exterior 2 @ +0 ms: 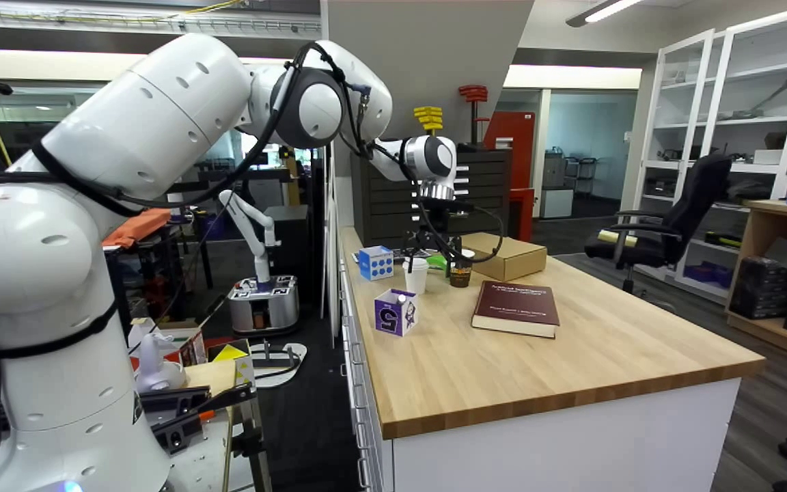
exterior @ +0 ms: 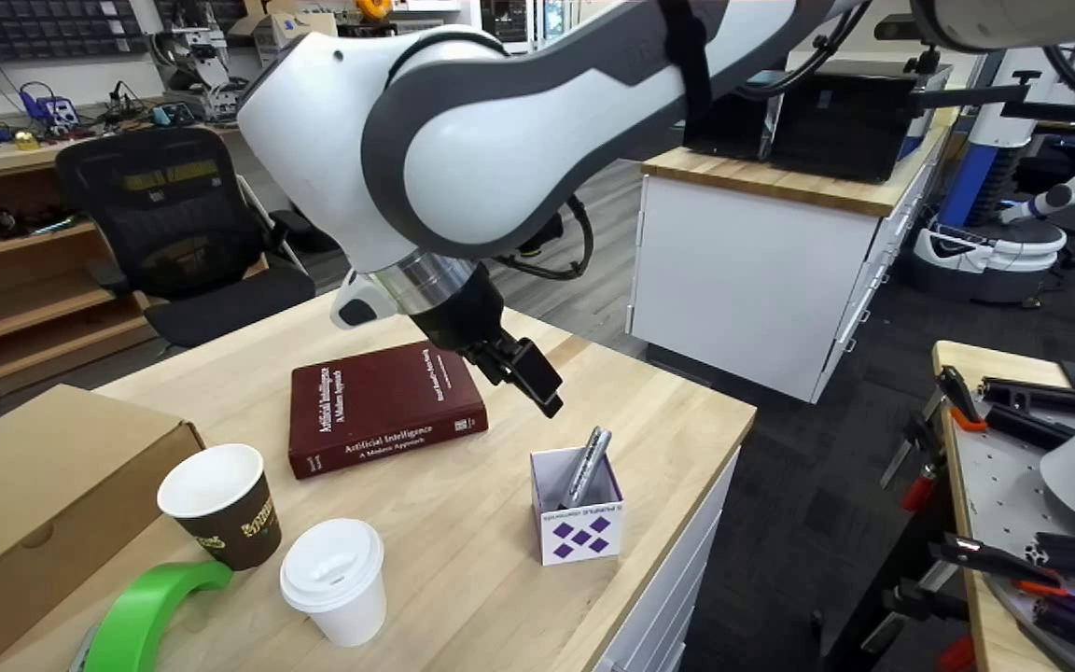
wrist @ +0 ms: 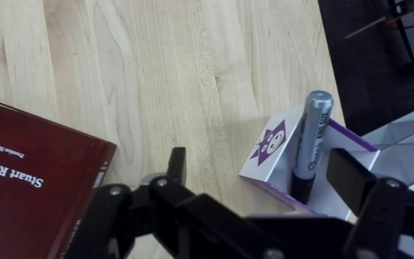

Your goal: Place the black marker inside the purple and white box

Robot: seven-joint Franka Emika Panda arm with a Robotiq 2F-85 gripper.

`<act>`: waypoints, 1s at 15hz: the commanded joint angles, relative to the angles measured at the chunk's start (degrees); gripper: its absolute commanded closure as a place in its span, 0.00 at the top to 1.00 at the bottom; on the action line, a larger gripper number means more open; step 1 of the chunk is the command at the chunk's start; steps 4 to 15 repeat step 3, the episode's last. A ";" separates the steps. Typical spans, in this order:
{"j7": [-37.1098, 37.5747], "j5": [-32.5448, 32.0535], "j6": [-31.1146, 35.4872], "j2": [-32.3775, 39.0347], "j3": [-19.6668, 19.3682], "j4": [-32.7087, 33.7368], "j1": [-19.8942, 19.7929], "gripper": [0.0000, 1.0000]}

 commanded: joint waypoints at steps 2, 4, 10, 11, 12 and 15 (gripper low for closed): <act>2.54 1.25 2.11 -0.81 -0.02 -0.78 -1.43 1.00; 3.03 1.53 2.44 -1.18 -0.02 -1.15 -1.90 1.00; 3.03 1.53 2.44 -1.18 -0.02 -1.15 -1.90 1.00; 3.03 1.53 2.44 -1.18 -0.02 -1.15 -1.90 1.00; 3.03 1.53 2.44 -1.18 -0.02 -1.15 -1.90 1.00; 3.03 1.53 2.44 -1.18 -0.02 -1.15 -1.90 1.00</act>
